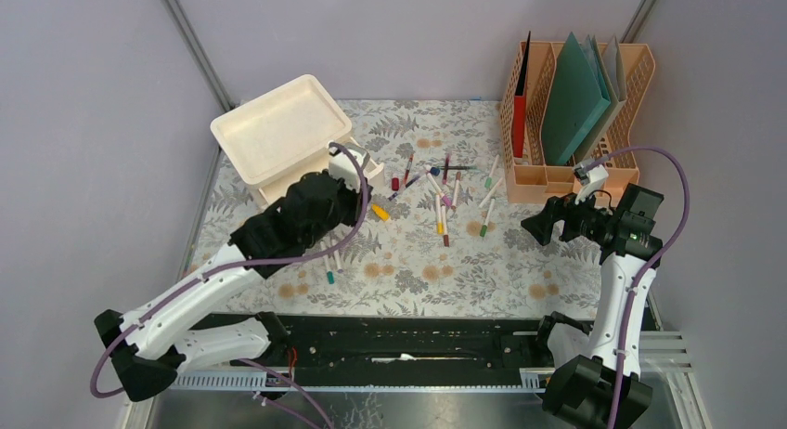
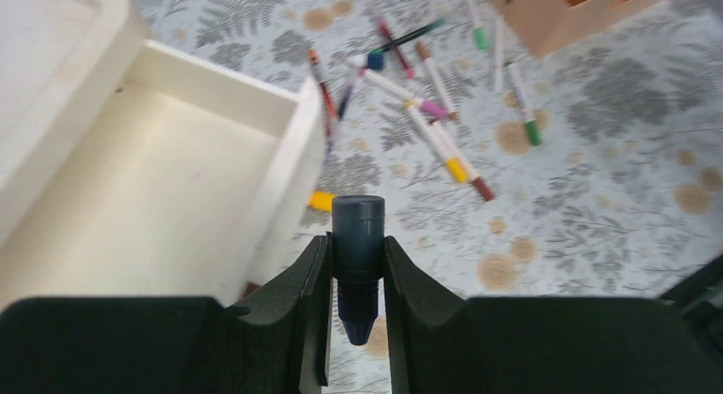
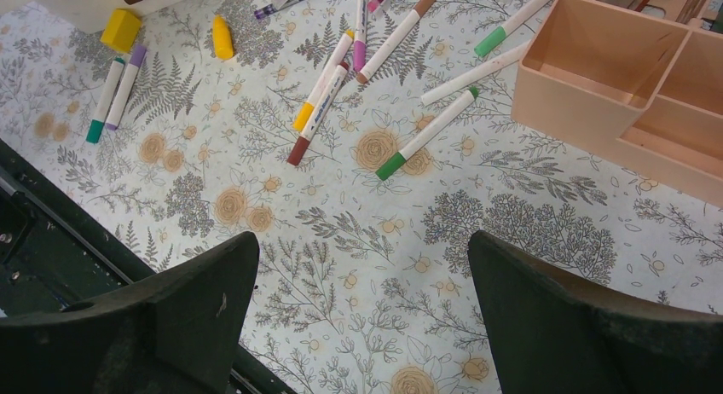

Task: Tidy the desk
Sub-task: Pick up the pen cap at the corner of the board, then place the pen cap in the drawer.

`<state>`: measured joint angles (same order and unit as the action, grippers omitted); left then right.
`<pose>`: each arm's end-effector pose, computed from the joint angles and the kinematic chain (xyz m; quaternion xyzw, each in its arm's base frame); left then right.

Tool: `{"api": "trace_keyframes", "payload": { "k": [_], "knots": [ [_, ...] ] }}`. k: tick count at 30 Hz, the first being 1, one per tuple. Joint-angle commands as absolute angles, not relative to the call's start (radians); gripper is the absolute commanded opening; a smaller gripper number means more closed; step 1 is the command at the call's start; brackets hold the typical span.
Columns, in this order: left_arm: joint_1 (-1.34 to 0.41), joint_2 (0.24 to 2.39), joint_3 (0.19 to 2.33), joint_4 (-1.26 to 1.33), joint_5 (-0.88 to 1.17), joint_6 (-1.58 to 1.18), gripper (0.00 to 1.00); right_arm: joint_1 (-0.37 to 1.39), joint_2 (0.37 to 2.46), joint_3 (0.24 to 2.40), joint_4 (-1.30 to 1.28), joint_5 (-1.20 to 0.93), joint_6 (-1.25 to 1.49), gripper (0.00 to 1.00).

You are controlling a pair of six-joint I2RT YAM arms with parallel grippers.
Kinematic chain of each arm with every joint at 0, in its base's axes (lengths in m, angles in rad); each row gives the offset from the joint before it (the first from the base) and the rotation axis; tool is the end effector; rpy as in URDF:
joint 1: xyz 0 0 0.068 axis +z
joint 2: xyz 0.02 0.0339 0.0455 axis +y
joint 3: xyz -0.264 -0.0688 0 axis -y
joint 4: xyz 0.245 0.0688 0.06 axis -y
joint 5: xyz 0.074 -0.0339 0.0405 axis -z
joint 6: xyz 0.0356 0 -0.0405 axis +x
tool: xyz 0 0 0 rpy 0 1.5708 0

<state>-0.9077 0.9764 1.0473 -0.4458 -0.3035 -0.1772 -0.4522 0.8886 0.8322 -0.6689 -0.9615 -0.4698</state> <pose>0.1394 -0.1611 0.3699 0.2123 0.7935 -0.1803 0.5411 0.1676 -0.0490 0.3019 -0.1968 0.8069 0.2159 0.5134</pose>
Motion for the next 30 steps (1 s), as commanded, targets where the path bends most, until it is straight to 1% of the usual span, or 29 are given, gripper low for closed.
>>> {"api": "trace_keyframes", "payload": {
  "k": [1, 4, 7, 11, 13, 17, 18, 19, 20, 25, 30],
  "knots": [
    [-0.814, 1.04, 1.139, -0.527, -0.276, -0.04, 0.0, -0.445, 0.876, 0.841, -0.68, -0.992, -0.485, 1.0],
    [-0.767, 1.087, 1.172, -0.529, -0.348, 0.026, 0.0, -0.444, 0.876, 0.841, -0.681, -0.992, -0.487, 1.0],
    [-0.706, 1.147, 1.206, -0.528, -0.375, 0.06, 0.0, -0.445, 0.876, 0.841, -0.683, -0.994, -0.488, 1.0],
    [-0.66, 1.214, 1.228, -0.499, -0.394, 0.081, 0.11, -0.445, 0.874, 0.841, -0.683, -0.997, -0.489, 1.0],
    [-0.643, 1.237, 1.231, -0.484, -0.399, 0.083, 0.25, -0.445, 0.875, 0.841, -0.684, -0.999, -0.49, 1.0],
    [-0.634, 1.263, 1.243, -0.474, -0.4, 0.066, 0.71, -0.445, 0.873, 0.841, -0.686, -1.001, -0.492, 1.0],
    [-0.633, 1.263, 1.252, -0.477, -0.405, 0.055, 0.86, -0.445, 0.872, 0.841, -0.686, -1.002, -0.492, 1.0],
    [-0.634, 1.258, 1.259, -0.478, -0.406, 0.043, 0.96, -0.445, 0.873, 0.841, -0.686, -1.002, -0.494, 1.0],
    [-0.633, 1.243, 1.268, -0.476, -0.395, 0.03, 0.98, -0.445, 0.873, 0.84, -0.686, -1.002, -0.493, 1.0],
    [-0.632, 1.13, 1.249, -0.444, -0.251, -0.06, 0.99, -0.443, 0.871, 0.841, -0.697, -1.039, -0.508, 1.0],
    [-0.632, 0.969, 1.098, -0.351, -0.113, -0.158, 0.99, -0.438, 0.897, 0.832, -0.699, -1.176, -0.529, 1.0]
  ]
}}
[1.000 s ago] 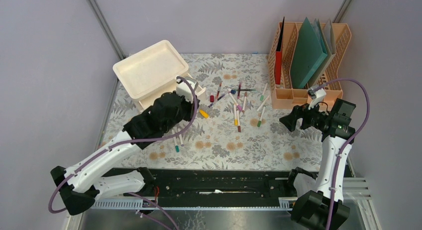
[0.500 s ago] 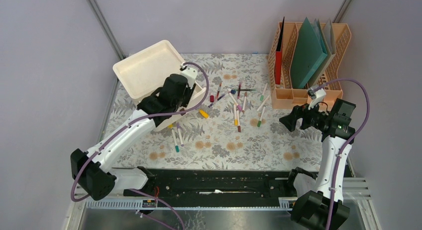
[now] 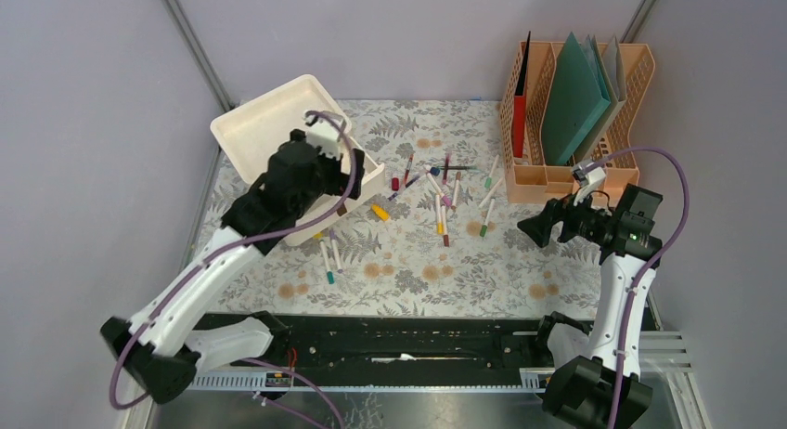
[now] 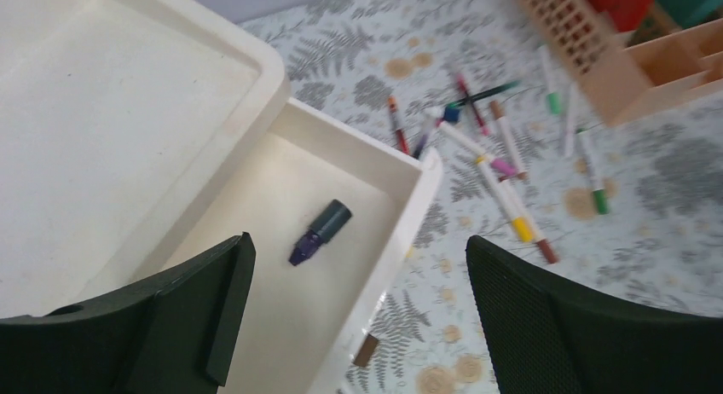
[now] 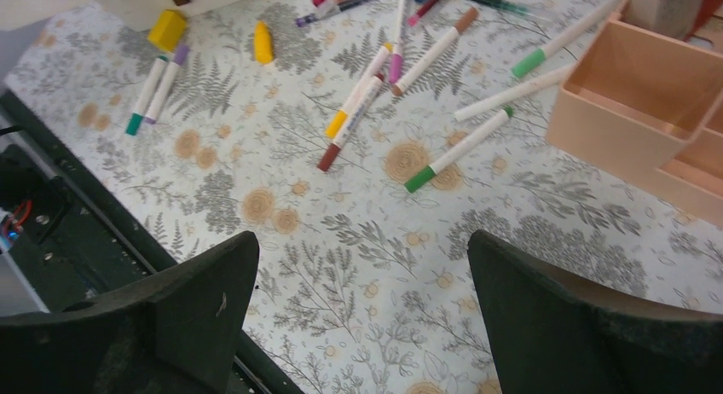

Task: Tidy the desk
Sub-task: Place the pen cap in the drawer.

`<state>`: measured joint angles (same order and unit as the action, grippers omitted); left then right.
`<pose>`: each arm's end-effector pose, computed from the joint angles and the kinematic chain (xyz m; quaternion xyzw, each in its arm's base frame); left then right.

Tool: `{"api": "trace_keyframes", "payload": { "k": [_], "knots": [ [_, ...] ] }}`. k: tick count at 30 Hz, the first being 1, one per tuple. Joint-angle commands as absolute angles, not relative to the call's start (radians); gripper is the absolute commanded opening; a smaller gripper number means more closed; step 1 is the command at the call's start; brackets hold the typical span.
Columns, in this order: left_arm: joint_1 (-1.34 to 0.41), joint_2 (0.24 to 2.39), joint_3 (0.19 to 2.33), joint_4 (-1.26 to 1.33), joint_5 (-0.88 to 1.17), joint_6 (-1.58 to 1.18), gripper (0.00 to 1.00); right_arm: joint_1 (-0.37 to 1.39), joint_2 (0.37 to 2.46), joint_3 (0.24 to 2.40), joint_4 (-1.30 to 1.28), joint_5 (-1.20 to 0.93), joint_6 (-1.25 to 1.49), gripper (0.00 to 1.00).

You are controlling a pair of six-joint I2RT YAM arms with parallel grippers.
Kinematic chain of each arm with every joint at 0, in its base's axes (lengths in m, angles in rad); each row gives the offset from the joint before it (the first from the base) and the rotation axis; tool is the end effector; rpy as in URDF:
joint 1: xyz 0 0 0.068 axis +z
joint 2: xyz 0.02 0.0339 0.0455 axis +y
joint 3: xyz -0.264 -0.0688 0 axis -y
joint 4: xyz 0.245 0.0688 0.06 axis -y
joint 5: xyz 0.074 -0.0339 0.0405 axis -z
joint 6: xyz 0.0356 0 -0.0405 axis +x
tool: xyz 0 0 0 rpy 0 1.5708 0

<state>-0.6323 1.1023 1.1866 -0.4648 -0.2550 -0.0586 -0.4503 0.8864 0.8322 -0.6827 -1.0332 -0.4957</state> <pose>0.1994 -0.1349 0.3892 0.1640 0.8080 -0.0892 0.5589 0.1657 -0.0462 0.3027 -0.2180 0.7903 0.2416 0.5192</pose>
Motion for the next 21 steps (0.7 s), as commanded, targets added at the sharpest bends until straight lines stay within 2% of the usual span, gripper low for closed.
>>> {"api": "trace_keyframes", "payload": {
  "k": [1, 4, 6, 12, 15, 21],
  "knots": [
    [-0.631, 0.942, 1.064, -0.335, -0.093, -0.166, 0.99, -0.432, 0.909, 0.832, -0.706, -1.22, -0.541, 1.0],
    [-0.632, 0.866, 0.945, -0.263, -0.053, -0.166, 0.99, -0.37, 0.956, 0.863, -0.749, -1.316, -0.595, 1.0],
    [-0.632, 0.835, 0.886, -0.216, -0.039, -0.15, 0.99, -0.298, 0.989, 0.902, -0.738, -1.286, -0.587, 1.0],
    [-0.631, 0.796, 0.828, -0.201, -0.073, -0.103, 0.99, -0.016, 1.138, 1.075, -0.644, -0.962, -0.481, 1.0],
    [-0.628, 0.767, 0.812, -0.195, -0.093, -0.095, 0.99, 0.188, 1.254, 1.186, -0.639, -0.766, -0.473, 1.0],
    [-0.619, 0.709, 0.772, -0.17, -0.163, -0.094, 0.99, 0.382, 1.505, 1.39, -0.538, -0.51, -0.366, 1.0]
  ]
}}
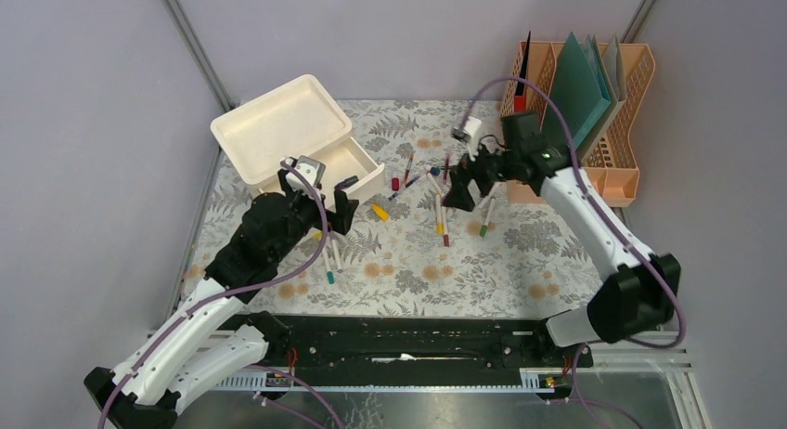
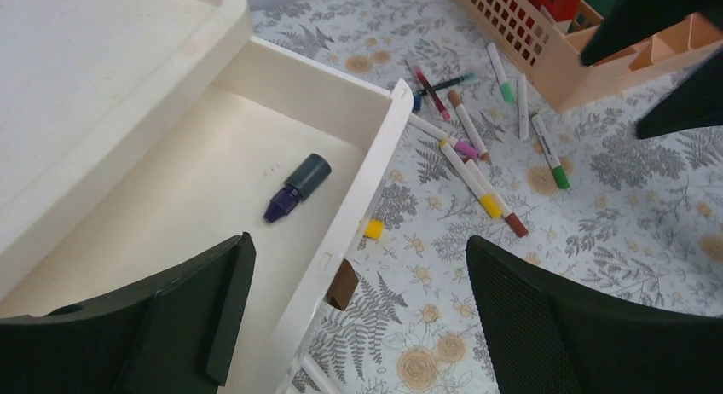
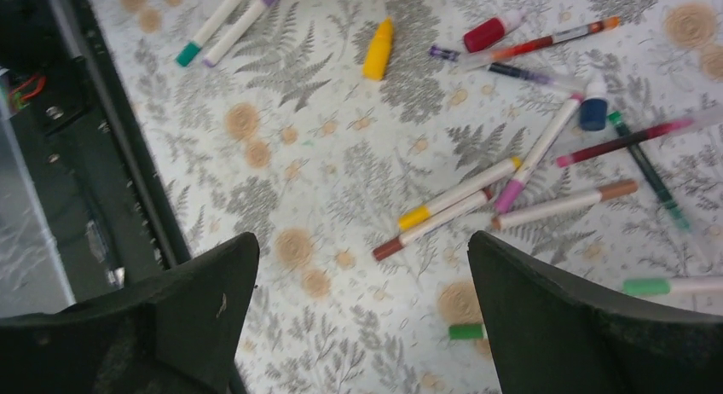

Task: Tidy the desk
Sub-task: Place the pen cap in the drawer.

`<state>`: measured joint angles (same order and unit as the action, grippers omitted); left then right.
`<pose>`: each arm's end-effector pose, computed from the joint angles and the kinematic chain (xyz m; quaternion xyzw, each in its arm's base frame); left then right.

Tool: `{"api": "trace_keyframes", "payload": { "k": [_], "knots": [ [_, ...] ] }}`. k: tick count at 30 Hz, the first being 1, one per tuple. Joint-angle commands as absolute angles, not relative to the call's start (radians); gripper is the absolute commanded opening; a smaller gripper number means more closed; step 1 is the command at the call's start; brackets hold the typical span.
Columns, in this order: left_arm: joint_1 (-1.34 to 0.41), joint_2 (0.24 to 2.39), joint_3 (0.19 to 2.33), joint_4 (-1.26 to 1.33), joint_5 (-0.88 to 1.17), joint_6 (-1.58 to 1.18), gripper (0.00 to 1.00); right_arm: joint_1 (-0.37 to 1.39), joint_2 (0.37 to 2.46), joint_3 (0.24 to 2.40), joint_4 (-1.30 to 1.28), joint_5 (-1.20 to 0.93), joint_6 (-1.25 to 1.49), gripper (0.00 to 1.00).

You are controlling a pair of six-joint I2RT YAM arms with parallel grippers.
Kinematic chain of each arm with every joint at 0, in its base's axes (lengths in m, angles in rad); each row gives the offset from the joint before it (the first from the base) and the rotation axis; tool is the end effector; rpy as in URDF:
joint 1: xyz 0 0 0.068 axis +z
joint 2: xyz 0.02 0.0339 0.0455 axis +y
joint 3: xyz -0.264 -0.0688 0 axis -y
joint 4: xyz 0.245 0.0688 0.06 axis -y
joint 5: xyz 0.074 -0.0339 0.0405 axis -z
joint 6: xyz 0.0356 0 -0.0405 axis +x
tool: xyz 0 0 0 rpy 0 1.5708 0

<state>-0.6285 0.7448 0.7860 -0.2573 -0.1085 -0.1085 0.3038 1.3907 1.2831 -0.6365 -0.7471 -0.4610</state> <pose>0.1439 -0.0998 0.3390 0.1672 0.7607 -0.1860 0.5990 0.2756 0.1117 0.3388 -0.4542 0.7363 0.3038 0.3991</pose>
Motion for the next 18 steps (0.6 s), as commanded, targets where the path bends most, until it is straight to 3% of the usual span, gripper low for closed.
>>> {"api": "trace_keyframes", "payload": {
  "k": [1, 12, 16, 18],
  "knots": [
    [-0.616, 0.704, 0.769, -0.166, -0.165, -0.097, 0.99, 0.399, 1.544, 1.418, -0.515, -0.487, -0.339, 1.0],
    [-0.574, 0.686, 0.747, -0.152, -0.129, -0.117, 0.99, 0.553, 1.99, 1.715, -0.326, -0.224, 0.135, 1.0],
    [-0.555, 0.688, 0.75, -0.156, -0.105, -0.123, 0.99, 0.585, 2.085, 1.779, -0.312, -0.205, 0.163, 1.0],
    [-0.546, 0.687, 0.749, -0.154, -0.093, -0.128, 0.99, 0.599, 2.122, 1.809, -0.314, -0.173, 0.162, 0.94]
  ]
}}
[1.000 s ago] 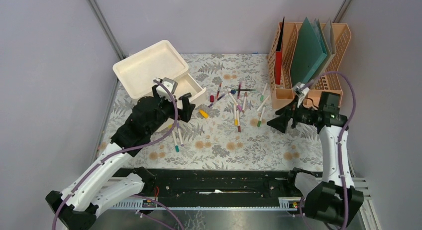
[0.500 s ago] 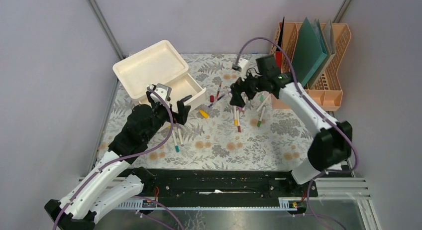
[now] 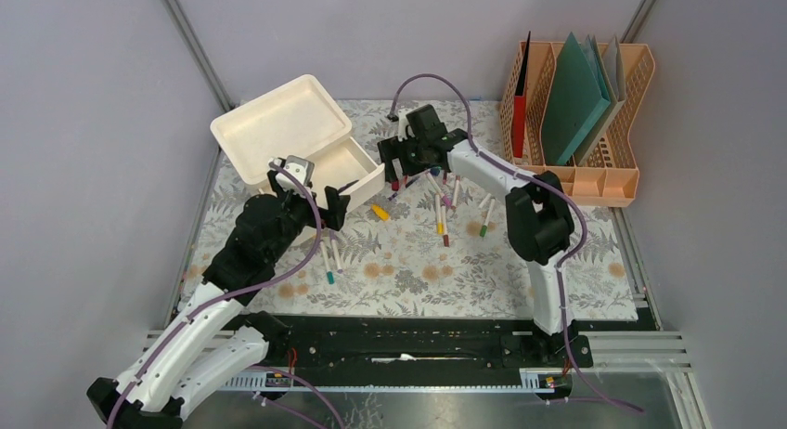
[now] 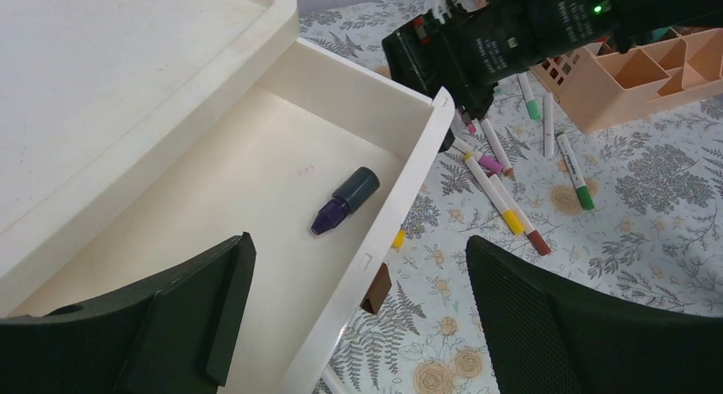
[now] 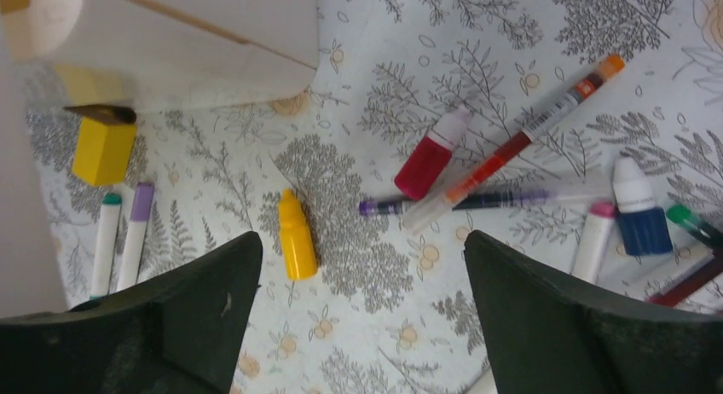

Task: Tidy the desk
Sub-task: Pick up the pen cap from the center of the board.

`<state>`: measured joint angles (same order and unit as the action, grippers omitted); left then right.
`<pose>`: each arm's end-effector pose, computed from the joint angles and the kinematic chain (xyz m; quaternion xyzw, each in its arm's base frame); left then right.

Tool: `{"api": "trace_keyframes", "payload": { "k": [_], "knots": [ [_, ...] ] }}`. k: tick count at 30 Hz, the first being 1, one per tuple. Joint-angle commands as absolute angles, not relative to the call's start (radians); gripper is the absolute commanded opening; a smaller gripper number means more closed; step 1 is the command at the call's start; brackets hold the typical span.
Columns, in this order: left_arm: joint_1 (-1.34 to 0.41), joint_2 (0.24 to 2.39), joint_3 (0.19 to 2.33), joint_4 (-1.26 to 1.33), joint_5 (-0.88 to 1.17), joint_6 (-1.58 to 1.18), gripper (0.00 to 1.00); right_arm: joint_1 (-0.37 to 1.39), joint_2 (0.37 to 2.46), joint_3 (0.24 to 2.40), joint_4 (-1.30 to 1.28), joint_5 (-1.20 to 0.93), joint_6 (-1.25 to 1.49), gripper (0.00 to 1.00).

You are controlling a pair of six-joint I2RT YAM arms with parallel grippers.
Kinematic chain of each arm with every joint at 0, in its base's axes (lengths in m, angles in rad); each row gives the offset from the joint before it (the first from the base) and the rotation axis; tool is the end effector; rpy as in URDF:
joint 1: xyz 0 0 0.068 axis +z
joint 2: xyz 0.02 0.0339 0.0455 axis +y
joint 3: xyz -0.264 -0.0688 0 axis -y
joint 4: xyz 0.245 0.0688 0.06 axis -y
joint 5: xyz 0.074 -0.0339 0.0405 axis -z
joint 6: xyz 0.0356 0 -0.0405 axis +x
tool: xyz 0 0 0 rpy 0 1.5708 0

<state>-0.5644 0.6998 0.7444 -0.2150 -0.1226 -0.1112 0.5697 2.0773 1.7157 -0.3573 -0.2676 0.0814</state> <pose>0.1442 -0.0861 0.3359 0.1330 0.7526 -0.1690 0.6223 0.3991 0.2668 0.2425 -0.2716 0.8624 0.2461 0.3491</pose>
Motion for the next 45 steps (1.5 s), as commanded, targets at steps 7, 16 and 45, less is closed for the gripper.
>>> {"api": "trace_keyframes", "payload": {
  "k": [7, 16, 45],
  "knots": [
    [-0.536, 0.683, 0.753, -0.156, -0.073, -0.141, 0.99, 0.604, 2.246, 1.909, -0.335, -0.113, 0.204, 0.63],
    [-0.527, 0.661, 0.755, -0.155, -0.068, -0.152, 0.99, 0.621, 2.335, 1.971, -0.39, -0.041, 0.176, 0.49],
    [-0.502, 0.65, 0.758, -0.159, -0.034, -0.168, 0.99, 0.646, 2.29, 1.898, -0.402, 0.005, 0.068, 0.09]
  ]
}}
